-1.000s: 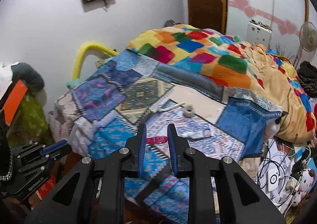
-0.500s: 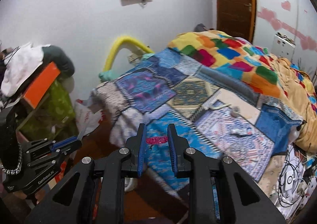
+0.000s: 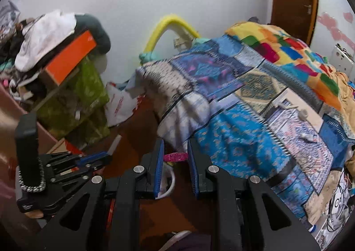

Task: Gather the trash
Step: 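Carry the pen and pink clip with both tools over the white bin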

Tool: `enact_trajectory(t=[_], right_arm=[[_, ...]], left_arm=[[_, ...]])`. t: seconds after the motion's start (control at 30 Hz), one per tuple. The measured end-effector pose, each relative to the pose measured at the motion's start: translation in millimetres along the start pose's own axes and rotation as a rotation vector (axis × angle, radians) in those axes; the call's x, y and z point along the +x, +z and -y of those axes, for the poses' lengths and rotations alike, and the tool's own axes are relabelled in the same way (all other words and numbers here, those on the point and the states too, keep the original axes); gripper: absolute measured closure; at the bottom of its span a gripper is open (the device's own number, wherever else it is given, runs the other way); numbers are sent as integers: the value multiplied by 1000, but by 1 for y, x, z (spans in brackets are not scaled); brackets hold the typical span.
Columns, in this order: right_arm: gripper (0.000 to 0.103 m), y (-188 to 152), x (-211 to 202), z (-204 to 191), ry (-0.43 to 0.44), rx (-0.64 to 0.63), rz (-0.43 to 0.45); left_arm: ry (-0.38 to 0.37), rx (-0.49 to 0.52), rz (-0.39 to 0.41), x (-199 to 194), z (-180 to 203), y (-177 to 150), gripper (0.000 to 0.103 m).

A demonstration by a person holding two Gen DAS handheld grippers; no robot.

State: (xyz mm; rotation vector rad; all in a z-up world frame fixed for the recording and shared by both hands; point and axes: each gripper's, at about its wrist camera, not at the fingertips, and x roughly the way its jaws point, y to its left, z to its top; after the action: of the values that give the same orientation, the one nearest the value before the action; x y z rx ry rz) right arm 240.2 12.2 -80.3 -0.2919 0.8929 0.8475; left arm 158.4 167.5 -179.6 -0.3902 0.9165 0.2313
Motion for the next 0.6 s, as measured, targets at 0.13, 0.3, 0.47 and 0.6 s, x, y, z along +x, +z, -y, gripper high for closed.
enact_trajectory(t=[0.13, 0.3, 0.47, 0.6], right_arm=[[83, -10, 27, -17, 29, -13, -68], [83, -23, 65, -32, 67, -22, -161], [83, -33, 105, -45, 75, -43, -248], [83, -38, 138, -53, 81, -60, -313]], left_arm=[[7, -33, -70, 26, -16, -15, 96], [8, -79, -161, 61, -37, -30, 96], [20, -127, -234, 94, -56, -42, 96], [34, -170, -285, 117, -73, -46, 96]])
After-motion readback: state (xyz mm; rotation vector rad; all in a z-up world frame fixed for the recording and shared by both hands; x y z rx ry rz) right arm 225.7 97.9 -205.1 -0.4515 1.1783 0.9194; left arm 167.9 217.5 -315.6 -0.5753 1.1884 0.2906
